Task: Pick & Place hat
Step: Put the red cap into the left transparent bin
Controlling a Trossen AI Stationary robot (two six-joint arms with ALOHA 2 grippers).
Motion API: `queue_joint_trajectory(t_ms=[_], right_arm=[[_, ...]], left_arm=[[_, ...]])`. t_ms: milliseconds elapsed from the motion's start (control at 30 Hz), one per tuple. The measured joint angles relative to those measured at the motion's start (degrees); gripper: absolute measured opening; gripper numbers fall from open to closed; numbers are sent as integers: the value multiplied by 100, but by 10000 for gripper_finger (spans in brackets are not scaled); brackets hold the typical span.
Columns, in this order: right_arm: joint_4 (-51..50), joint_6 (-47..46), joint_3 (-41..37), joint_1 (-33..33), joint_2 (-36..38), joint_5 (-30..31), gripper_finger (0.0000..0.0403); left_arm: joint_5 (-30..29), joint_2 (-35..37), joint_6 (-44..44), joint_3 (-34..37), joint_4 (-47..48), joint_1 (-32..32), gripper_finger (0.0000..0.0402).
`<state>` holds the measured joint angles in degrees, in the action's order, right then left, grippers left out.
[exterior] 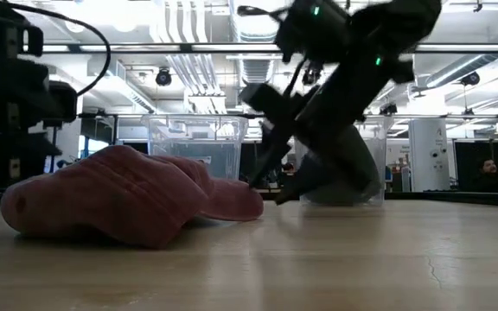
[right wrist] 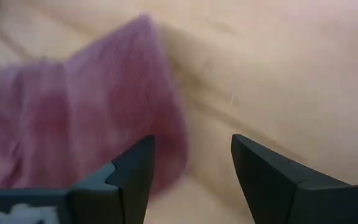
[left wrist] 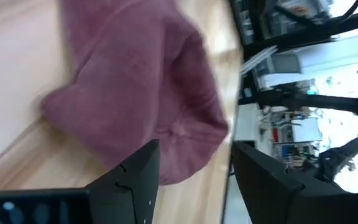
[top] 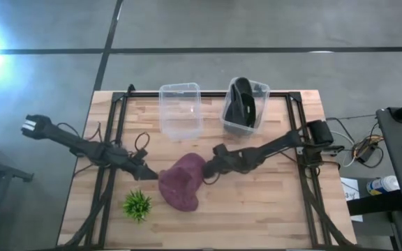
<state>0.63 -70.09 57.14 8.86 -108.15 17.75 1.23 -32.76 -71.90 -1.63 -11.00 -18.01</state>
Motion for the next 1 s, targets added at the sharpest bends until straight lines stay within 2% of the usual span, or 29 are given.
queue_joint_trajectory(t_ms=[100,400,633,800,1000], right_arm=[[522,7,-123,-128,-78,117,208],[672,891,-94,-388,-27,58,208],[1130,1159,63,-697,-316,-1267,208],[1264,1263,395,-719,-705,-2101,208],[1155,1551,794,-648,-796,-2817,208]], left_arm=[[-108,-304,-167,-37,-146,-199,193],[-464,-1148,-285,-109,-314,-307,193],[-642,-1967,-363,-119,-1165,-304,193],[-676,-2651,-341,-242,-1141,-299,193],[-1129,-3262,-393,-455,-1158,-295,193]])
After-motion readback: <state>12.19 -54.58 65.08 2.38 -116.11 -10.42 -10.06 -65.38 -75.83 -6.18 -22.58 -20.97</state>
